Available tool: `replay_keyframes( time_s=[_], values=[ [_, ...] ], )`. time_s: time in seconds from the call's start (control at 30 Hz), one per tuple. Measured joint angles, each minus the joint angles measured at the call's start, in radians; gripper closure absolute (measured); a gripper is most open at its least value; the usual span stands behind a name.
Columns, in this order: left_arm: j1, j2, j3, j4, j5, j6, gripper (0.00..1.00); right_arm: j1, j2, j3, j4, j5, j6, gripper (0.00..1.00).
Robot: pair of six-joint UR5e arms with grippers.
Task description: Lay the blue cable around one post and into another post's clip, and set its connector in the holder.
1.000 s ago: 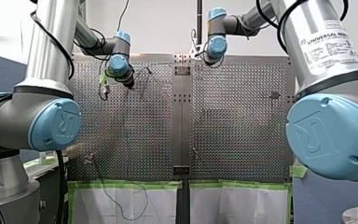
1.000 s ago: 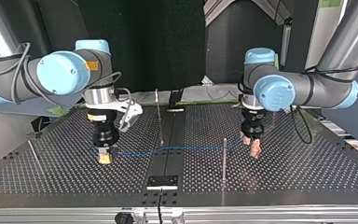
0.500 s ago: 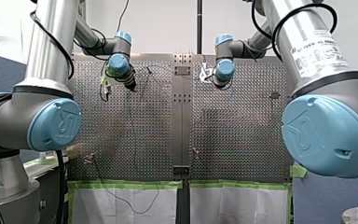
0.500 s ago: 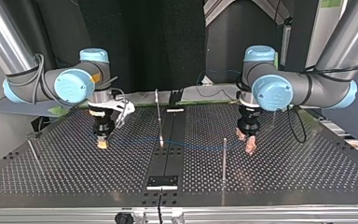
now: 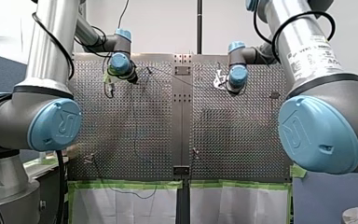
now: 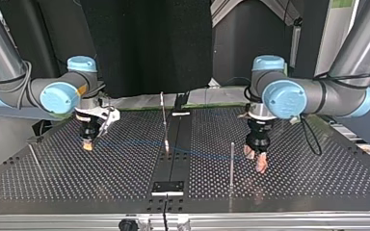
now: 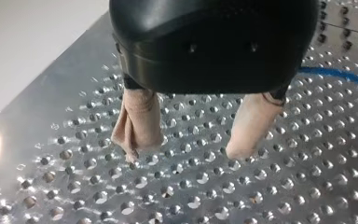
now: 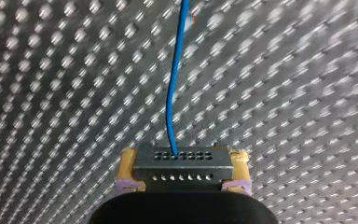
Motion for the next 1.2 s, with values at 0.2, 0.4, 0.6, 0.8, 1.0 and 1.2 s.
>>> replay_keyframes(
  time_s=[0.2, 0.4, 0.6, 0.8, 1.0, 1.2],
  values=[
    [-0.01, -0.026, 0.005, -0.013, 0.004, -0.006, 0.0, -0.014, 0.007, 0.003, 0.014, 0.003, 0.011, 0.72],
    [-0.014, -0.032, 0.005, -0.023, -0.001, 0.0, 0.0, -0.024, 0.008, 0.034, 0.002, 0.01, 0.048, 0.72],
    [-0.017, -0.032, 0.005, -0.025, -0.003, 0.0, 0.0, -0.018, 0.009, 0.084, -0.046, 0.009, 0.089, 0.72],
    [-0.019, -0.032, 0.004, -0.026, -0.003, -0.002, 0.0, -0.004, 0.01, 0.134, -0.096, 0.009, 0.091, 0.72],
    [-0.021, -0.032, 0.004, -0.026, -0.005, -0.003, 0.0, -0.003, 0.011, 0.187, -0.149, 0.013, 0.093, 0.72],
    [-0.024, -0.032, 0.004, -0.029, -0.005, -0.003, 0.0, -0.019, 0.023, 0.242, -0.204, 0.033, 0.092, 0.72]
  ],
)
